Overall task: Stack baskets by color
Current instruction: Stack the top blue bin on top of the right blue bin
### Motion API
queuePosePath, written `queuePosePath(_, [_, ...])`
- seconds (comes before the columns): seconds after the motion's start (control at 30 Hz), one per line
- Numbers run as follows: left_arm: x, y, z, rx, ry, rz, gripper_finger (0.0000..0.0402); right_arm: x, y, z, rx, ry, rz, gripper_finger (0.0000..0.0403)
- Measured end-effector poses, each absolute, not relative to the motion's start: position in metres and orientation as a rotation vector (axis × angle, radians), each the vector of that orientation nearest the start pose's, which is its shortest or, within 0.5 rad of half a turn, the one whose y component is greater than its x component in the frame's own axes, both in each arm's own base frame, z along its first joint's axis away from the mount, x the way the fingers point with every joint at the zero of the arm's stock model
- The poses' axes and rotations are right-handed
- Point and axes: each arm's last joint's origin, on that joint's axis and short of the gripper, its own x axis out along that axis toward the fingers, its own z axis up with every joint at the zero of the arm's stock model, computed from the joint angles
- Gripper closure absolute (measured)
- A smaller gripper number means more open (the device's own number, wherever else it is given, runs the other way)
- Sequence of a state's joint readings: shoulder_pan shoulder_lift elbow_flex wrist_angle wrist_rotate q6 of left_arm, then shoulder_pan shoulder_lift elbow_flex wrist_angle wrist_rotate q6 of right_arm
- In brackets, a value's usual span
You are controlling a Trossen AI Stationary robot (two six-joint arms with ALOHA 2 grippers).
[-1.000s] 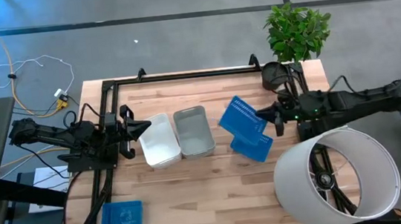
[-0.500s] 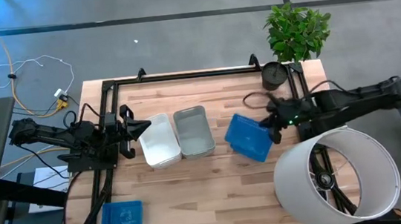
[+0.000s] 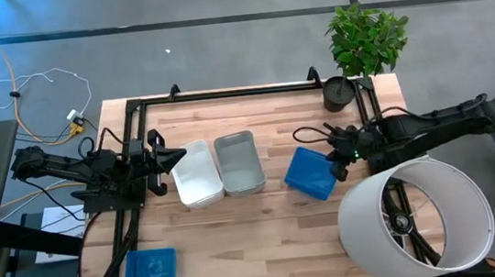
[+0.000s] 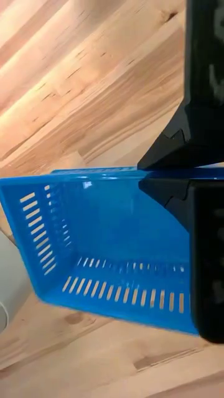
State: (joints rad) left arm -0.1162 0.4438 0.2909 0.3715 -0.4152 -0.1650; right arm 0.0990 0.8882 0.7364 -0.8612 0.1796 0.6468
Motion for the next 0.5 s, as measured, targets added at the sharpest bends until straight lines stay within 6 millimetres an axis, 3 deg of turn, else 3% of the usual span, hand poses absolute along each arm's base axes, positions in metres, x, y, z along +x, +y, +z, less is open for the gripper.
queuePosePath(0.5, [0.1254, -0.0029, 0.2593, -0.221, -0.236, 0.28, 0.0401, 0.1636, 0.0166, 0.2418, 0.406, 0.984, -0.37, 0.0403])
